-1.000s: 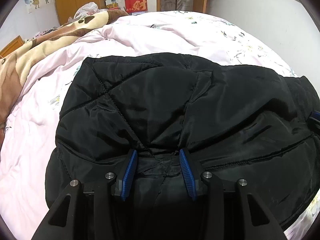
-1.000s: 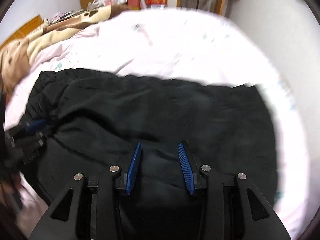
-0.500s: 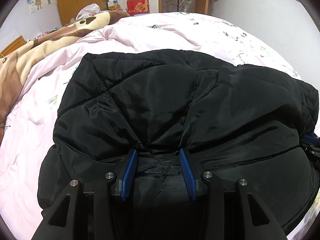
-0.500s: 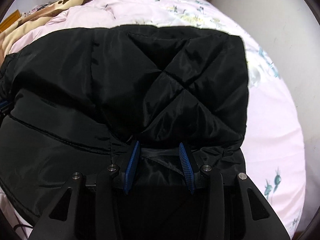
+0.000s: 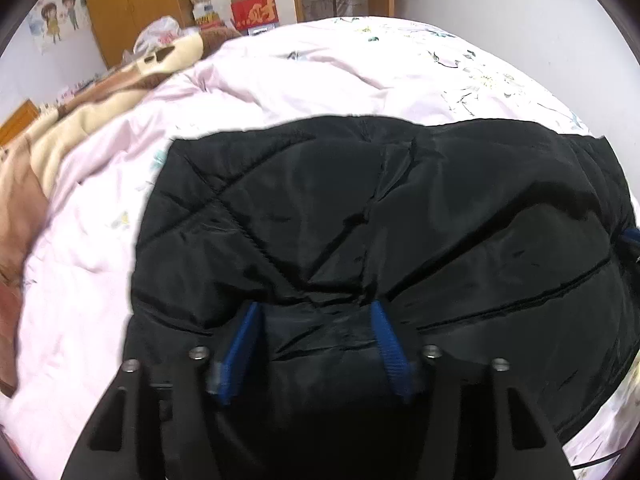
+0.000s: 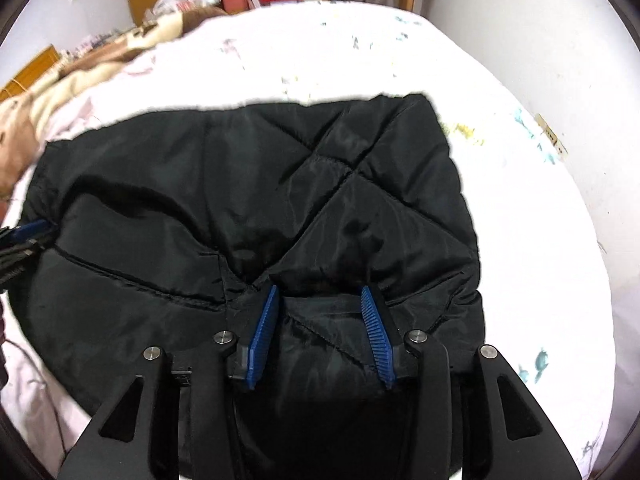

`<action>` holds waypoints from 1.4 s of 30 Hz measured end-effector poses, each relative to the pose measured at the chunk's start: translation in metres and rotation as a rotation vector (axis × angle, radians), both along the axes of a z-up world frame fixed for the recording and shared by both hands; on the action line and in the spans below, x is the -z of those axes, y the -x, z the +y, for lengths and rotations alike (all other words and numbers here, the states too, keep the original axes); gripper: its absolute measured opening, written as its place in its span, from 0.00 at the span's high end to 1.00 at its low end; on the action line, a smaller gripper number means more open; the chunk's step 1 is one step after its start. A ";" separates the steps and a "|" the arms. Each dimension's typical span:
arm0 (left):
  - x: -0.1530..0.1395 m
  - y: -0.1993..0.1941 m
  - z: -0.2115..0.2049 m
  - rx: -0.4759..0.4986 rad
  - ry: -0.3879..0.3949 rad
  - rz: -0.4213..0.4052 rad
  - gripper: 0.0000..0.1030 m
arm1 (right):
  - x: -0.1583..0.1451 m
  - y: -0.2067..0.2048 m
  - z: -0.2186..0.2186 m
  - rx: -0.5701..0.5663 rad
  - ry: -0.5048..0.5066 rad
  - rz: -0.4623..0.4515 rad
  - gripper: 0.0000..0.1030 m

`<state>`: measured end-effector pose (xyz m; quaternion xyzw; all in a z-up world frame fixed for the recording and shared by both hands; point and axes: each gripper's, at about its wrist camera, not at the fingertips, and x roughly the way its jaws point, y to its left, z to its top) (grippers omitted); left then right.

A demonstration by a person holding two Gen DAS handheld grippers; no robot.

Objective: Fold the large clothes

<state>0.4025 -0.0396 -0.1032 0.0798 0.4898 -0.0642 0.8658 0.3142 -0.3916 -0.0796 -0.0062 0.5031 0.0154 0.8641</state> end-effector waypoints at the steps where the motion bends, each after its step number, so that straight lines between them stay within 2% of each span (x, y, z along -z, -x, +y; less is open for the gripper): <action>1: -0.005 0.002 0.004 -0.009 0.016 -0.004 0.38 | -0.005 0.004 0.000 -0.005 0.002 -0.011 0.53; 2: -0.008 0.004 0.007 -0.017 0.026 -0.005 0.37 | -0.013 0.010 -0.001 -0.009 0.006 -0.030 0.47; 4: -0.016 0.007 0.017 -0.054 0.059 -0.010 0.29 | -0.025 0.021 -0.005 -0.015 -0.010 -0.061 0.45; 5: -0.019 0.008 0.023 -0.063 0.074 -0.011 0.28 | -0.029 0.023 -0.008 -0.014 -0.016 -0.069 0.44; 7: -0.026 0.012 0.039 -0.091 0.102 -0.011 0.28 | -0.039 0.026 -0.015 -0.008 -0.034 -0.085 0.37; 8: -0.029 0.013 0.046 -0.099 0.108 -0.013 0.28 | -0.043 0.030 -0.019 0.001 -0.035 -0.088 0.30; 9: -0.031 0.015 0.054 -0.107 0.110 -0.013 0.28 | -0.046 0.033 -0.023 0.010 -0.031 -0.091 0.29; 14: -0.037 0.022 0.095 -0.134 0.085 -0.007 0.28 | -0.050 0.049 -0.047 0.054 -0.055 -0.074 0.28; 17: -0.033 0.027 0.121 -0.124 0.154 0.037 0.28 | -0.045 0.052 -0.059 0.078 -0.072 -0.070 0.26; 24: -0.014 0.031 0.150 -0.095 0.277 0.133 0.24 | -0.027 0.048 -0.079 0.104 -0.131 -0.010 0.25; 27: -0.004 0.024 0.152 -0.081 0.354 0.178 0.22 | -0.019 0.043 -0.085 0.122 -0.181 0.006 0.25; 30: 0.007 0.016 0.147 -0.042 0.373 0.222 0.13 | -0.008 0.038 -0.091 0.133 -0.212 0.034 0.25; 33: 0.015 0.010 0.143 -0.023 0.384 0.238 0.13 | 0.000 0.033 -0.098 0.138 -0.258 0.046 0.25; 42: 0.046 -0.019 0.148 -0.021 0.540 0.331 0.13 | 0.024 0.012 -0.111 0.100 -0.385 0.112 0.23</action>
